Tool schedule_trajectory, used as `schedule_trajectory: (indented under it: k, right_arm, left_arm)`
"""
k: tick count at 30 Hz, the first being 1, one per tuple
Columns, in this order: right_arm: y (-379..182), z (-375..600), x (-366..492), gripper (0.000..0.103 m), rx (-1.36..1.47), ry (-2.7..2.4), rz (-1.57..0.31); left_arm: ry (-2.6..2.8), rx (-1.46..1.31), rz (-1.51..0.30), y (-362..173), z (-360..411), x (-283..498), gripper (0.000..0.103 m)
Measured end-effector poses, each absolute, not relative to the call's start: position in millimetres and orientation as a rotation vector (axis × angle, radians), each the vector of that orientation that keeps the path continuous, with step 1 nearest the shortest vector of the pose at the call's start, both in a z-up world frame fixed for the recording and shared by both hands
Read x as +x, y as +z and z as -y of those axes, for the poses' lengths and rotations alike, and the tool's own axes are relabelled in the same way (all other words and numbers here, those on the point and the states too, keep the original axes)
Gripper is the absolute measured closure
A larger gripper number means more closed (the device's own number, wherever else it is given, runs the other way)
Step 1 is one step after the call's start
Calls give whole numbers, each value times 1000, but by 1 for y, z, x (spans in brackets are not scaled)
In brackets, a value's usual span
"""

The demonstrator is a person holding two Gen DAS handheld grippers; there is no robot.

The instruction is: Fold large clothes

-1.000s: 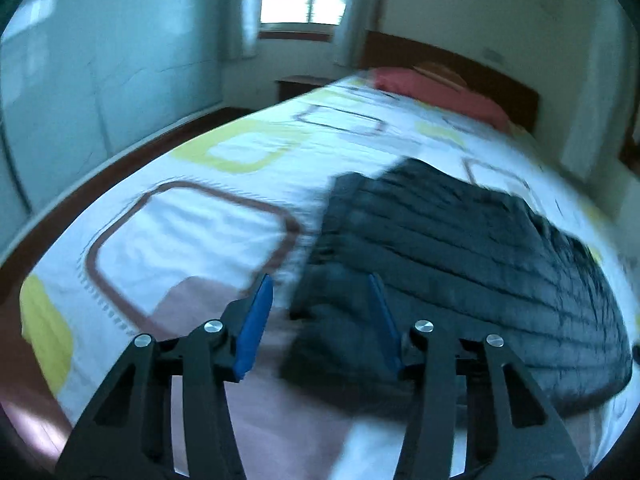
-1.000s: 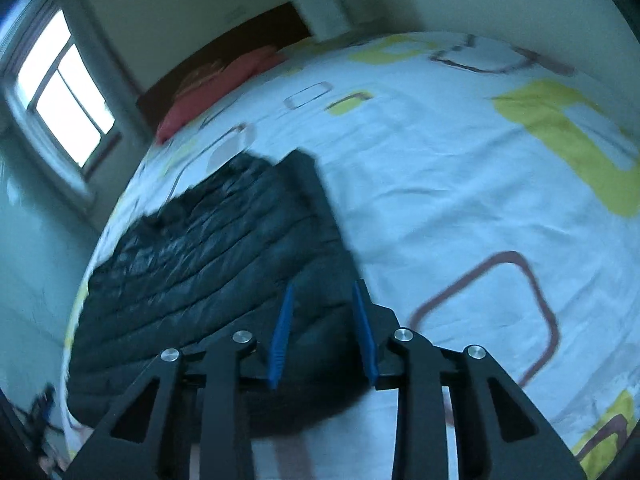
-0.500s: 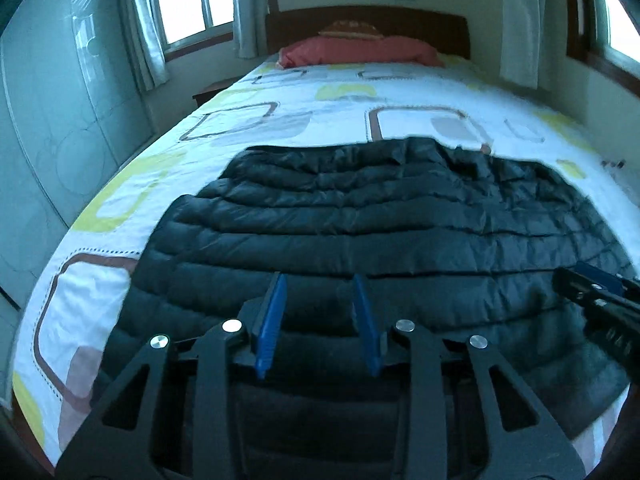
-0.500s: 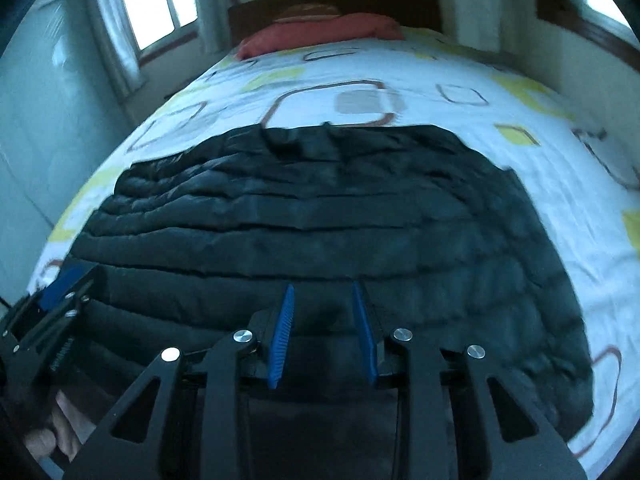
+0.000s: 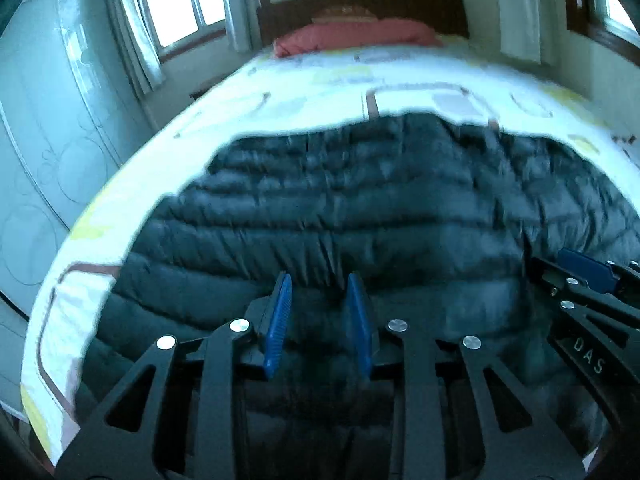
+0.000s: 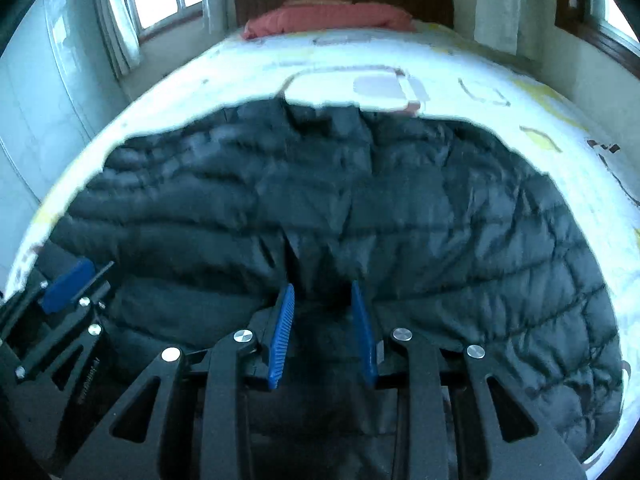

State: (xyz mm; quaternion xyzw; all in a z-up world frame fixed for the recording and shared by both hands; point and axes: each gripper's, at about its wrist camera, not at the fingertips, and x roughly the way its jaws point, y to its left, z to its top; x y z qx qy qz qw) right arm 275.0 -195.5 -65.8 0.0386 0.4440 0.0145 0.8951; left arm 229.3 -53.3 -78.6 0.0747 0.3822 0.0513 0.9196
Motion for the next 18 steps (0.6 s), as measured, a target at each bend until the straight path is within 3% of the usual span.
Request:
schedule_trajectory:
  k: [4, 10, 18]
  right_arm:
    - [-89, 181, 293, 72, 48, 36, -978]
    - [-79, 176, 281, 73, -4, 16, -932]
    - [-106, 169, 277, 73, -57, 19, -895]
  left_arm:
    - [100, 187, -824, -91, 59, 251, 75]
    - [100, 219, -819, -101, 63, 250, 79]
    - [99, 204, -800, -114, 60, 251, 79]
